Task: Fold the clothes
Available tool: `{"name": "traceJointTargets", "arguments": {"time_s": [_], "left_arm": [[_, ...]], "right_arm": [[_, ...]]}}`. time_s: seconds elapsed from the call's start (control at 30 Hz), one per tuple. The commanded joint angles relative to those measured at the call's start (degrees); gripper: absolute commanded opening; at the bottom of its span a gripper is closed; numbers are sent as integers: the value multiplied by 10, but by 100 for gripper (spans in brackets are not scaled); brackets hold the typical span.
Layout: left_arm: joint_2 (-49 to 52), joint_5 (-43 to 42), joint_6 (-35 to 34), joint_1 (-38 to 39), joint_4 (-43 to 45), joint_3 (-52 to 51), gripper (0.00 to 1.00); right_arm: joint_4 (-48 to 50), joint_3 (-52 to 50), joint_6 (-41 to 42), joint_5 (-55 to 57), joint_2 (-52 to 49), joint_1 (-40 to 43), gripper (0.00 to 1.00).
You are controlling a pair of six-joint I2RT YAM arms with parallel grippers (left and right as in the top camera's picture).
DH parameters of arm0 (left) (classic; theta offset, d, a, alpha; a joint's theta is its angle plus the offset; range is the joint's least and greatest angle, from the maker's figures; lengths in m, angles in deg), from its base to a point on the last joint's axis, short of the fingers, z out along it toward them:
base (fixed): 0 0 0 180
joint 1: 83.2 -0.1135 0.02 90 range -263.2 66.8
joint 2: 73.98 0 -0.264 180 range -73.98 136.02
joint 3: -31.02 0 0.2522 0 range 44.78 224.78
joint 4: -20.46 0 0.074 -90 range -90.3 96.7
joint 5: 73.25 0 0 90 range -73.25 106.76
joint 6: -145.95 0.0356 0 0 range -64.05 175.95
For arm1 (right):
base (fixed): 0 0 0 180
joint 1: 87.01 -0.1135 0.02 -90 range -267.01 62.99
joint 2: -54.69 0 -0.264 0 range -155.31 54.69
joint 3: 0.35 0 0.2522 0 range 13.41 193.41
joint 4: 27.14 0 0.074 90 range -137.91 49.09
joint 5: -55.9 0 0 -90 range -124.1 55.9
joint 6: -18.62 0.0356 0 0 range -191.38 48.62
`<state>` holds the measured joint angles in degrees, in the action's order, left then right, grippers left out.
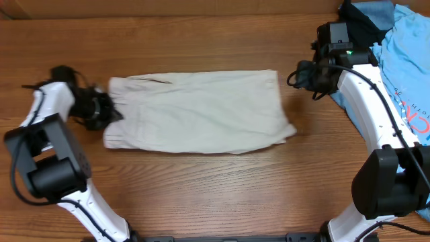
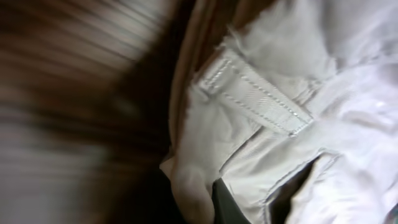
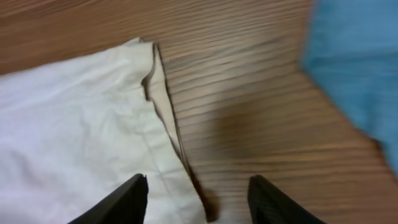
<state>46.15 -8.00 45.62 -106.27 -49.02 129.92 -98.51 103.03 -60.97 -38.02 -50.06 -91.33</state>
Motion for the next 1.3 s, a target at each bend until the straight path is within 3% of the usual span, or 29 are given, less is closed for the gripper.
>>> {"name": "traceJointTargets", "arguments": {"time_s": [0.0,0.17,0.3,0.47,0.67,1.03,1.27], "left_arm": [[3,26,7,-30,-24,64,4],[-5,21,30,-35,-87,131,4],[-36,5,52,-27,-110,168,4],[-121,5,52,-28,-107,184,4],[-195,4,52,-26,-115,186,4],[-243,-33,50,6,-145,186,4],[-243,-10,38,41,-144,185,4]], "right_arm": [[7,0,-56,-172,-2,-23,55],[32,0,-59,-259,-2,-94,52],[64,0,-47,-260,-10,-175,51],[123,0,23,-232,-45,-258,51],[222,0,62,-311,-119,-318,49],[365,0,128,-328,-157,-393,50],[376,0,128,-290,-158,-393,49]]}}
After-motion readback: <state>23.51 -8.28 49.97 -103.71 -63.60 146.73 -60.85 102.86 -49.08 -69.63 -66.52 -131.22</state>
